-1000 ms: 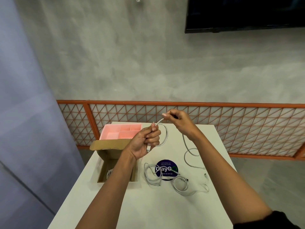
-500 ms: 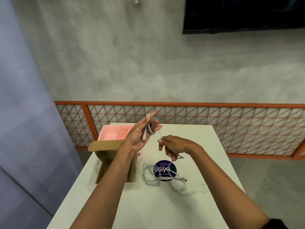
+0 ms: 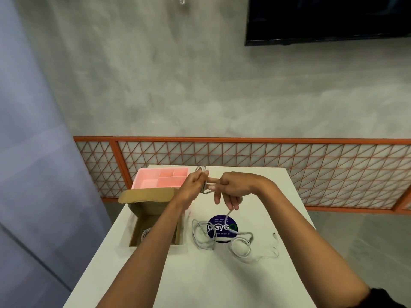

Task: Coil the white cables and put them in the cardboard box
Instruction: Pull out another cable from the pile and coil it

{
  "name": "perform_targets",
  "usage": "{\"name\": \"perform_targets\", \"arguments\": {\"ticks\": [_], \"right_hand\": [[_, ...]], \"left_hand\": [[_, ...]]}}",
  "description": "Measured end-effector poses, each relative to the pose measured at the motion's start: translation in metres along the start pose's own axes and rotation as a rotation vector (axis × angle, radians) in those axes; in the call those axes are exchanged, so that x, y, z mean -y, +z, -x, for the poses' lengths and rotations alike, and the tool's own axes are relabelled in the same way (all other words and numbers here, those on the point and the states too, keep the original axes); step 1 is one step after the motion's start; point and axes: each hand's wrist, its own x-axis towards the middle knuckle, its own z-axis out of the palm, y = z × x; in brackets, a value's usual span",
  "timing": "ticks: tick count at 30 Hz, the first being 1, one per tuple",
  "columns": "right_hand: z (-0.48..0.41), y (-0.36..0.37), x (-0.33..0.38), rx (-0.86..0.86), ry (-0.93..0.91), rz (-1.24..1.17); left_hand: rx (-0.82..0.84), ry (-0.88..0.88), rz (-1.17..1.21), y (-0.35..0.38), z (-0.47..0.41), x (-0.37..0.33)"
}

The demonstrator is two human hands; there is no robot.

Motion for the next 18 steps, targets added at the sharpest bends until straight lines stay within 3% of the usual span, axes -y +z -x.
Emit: {"name": "perform_targets", "arguments": {"ticks": [7,12,18], "right_hand": [[0.007,-0.027,-0.007,-0.381,-0.029,0.063],[0.001,-0.03,-0.02,-0.591,-0.083,0.042],[-0.007,-0.024,-0.023,-0.68,-0.171,-0.096]], "left_hand": [[0.237,-0.129,-0.071,-0.005,0.01,-0.002],[0.35,-0.166,0.221,-0.007,0.01,-0.005],[0.562,-0.142,0.605,-0.016,0.014,-0.007]]}}
